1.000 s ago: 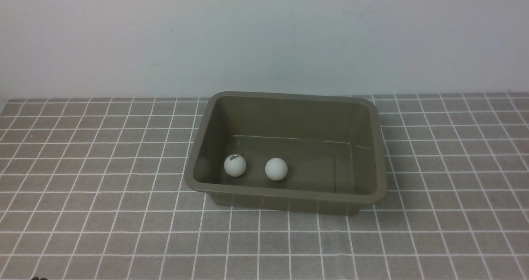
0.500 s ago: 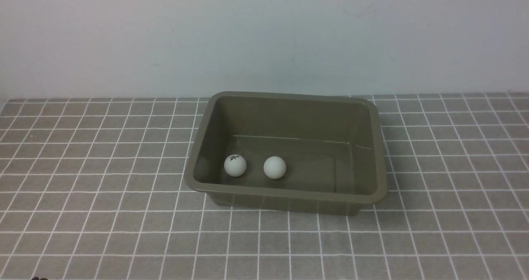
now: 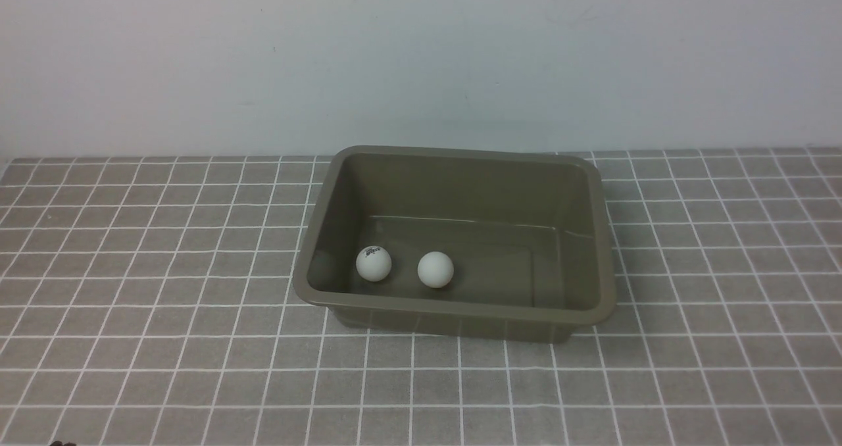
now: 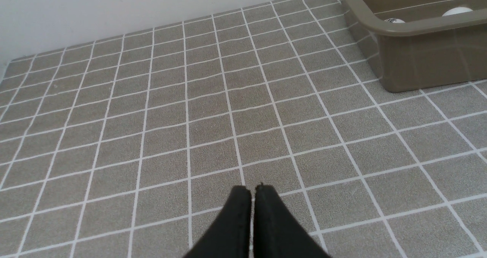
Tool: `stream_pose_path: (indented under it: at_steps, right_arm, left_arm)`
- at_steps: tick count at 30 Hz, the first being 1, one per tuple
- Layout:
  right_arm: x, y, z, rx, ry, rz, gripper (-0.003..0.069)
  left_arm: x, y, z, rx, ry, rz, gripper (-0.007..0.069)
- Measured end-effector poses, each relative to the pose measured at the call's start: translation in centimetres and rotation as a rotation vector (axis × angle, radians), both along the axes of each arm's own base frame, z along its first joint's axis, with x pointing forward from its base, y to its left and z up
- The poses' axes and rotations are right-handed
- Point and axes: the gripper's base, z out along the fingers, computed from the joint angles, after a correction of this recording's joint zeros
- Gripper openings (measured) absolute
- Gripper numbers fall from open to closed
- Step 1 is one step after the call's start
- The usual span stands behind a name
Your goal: Put the table tennis balls into the box on the grey coffee tablecloth.
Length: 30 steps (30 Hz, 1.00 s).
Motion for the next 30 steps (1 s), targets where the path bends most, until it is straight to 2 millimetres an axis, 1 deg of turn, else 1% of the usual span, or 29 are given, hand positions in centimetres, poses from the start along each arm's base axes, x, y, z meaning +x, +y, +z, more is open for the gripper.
stream_pose_path:
  at_steps: [30]
  right_arm:
    - [0.01,-0.11,-0.03,0.001,-0.001,-0.021,-0.0011]
  left_arm:
    - [0.0,0.0,0.0,0.0,0.0,0.0,-0.0005]
